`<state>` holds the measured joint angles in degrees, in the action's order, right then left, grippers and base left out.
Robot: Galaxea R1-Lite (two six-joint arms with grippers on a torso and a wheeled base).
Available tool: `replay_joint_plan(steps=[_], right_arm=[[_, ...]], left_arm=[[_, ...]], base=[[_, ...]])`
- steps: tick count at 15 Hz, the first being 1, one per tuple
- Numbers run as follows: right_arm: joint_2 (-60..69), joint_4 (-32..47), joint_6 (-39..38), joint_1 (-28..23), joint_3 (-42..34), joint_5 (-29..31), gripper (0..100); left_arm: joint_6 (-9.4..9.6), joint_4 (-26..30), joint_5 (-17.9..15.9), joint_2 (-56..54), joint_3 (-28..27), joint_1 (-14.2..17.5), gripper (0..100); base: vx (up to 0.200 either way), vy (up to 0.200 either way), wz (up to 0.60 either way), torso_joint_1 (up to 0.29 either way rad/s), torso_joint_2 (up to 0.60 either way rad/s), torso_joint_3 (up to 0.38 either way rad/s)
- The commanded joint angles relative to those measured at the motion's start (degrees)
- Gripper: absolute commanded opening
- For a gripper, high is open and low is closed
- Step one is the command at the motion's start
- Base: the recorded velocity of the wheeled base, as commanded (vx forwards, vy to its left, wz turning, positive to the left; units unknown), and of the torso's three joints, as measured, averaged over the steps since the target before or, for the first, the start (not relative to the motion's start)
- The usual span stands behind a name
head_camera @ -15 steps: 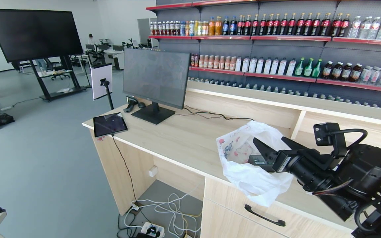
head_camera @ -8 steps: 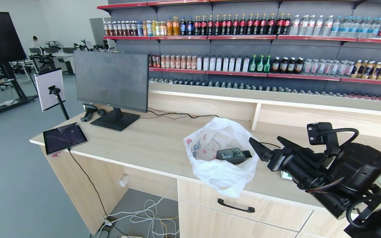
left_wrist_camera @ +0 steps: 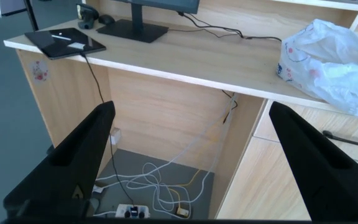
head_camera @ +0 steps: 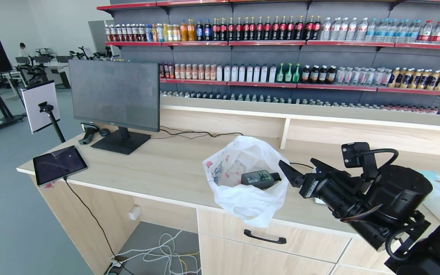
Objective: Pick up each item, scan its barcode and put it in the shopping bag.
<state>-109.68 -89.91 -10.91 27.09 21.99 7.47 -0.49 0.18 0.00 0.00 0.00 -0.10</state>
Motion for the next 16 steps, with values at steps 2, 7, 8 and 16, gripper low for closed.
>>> replay_joint_plan(steps=[2,7,8,16], right_arm=[[0.17,-0.09,-0.16,-0.02,-0.9,0.17,100],[0.08,-0.09,-0.34,0.25,-0.9,0.17,100],[0.08,-0.09,-0.34,0.25,-0.9,0.17,100],[-0.18,-0.09,-0.34,0.33,-0.37,0.17,100]], left_arm=[[-0.04,-0.01,0.0,0.0,0.0,0.01,100],[0.05,-0.01,0.0,0.0,0.0,0.01,100],[-0.04,-0.01,0.0,0.0,0.0,0.01,100],[0.05,0.08,0.0,0.0,0.0,0.01,100]], base=[[-0.2,0.0,0.0,0.019,0.01,-0.002],[-0.08,0.0,0.0,0.001,0.0,0.0],[0.0,0.0,0.0,0.0,0.0,0.0],[0.0,-0.175,0.0,0.003,0.01,0.001]])
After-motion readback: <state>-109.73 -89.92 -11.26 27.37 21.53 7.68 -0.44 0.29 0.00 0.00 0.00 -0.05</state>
